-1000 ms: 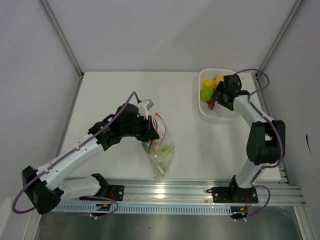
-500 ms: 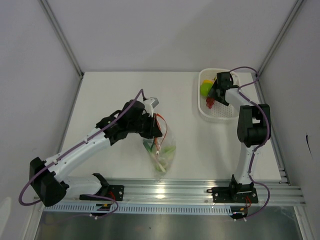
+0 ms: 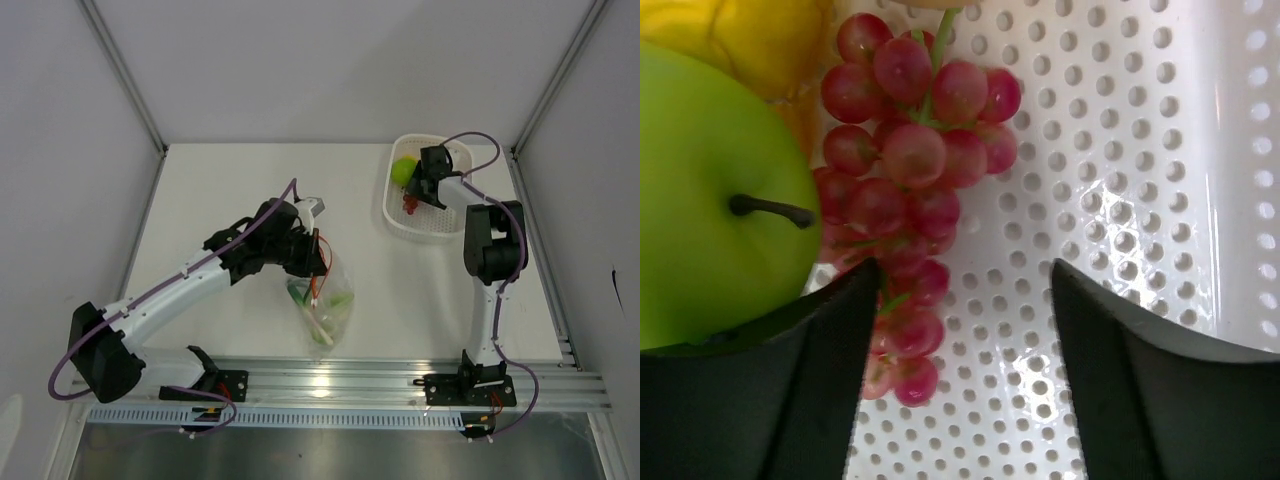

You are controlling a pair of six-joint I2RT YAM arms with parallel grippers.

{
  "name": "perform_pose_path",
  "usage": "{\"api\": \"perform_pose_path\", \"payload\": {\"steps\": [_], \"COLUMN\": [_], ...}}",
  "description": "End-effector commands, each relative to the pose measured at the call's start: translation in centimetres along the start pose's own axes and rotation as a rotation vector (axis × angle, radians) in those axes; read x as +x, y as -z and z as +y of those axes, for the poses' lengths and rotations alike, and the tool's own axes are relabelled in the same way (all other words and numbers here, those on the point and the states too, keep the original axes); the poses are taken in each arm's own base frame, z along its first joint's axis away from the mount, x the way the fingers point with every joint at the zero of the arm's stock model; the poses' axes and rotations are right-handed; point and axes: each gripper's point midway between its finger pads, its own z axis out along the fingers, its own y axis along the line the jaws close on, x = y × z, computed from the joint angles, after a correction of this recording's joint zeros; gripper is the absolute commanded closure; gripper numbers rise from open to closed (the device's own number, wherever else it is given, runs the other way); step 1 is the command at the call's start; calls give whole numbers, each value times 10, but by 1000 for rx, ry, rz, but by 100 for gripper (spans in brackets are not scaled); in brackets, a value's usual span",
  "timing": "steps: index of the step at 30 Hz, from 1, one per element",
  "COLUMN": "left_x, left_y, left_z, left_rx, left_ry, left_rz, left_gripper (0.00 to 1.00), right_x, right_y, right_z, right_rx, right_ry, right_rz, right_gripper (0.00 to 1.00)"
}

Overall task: Place the food in the zip-top bag and seal the zipper
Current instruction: Pick up the fake fruit from the bin.

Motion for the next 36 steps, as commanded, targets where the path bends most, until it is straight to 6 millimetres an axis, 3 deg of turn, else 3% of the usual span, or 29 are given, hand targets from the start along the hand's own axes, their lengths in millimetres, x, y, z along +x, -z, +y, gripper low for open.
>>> {"api": "perform_pose_path", "payload": {"steps": [1, 6, 12, 20, 29, 36], "left_x": [-16, -15, -14, -11, -12, -18], "left_y": [5, 5, 5, 6, 6, 9], "left_z": [-10, -10, -11, -6, -8, -13], "left_rx": [36, 39, 42, 23, 27, 45], "left_ry": [-25, -20, -20, -13, -3, 3], "left_rz": [-44, -45, -40, -37, -38, -59], "left_gripper": [99, 99, 99, 99, 99, 99], "right_x": [-12, -2, -1, -23, -37, -48], "right_y": [0, -5, 4, 25, 53, 98], "right_z": [2, -3, 8, 20, 6, -3], "right_rx": [54, 82, -36, -141, -118, -114], "right_ry": [51, 34, -3, -66, -64, -64], "right_rz": [-45, -18, -38, -98, -158, -182], "right_gripper": [31, 58, 60, 69, 78, 78]}}
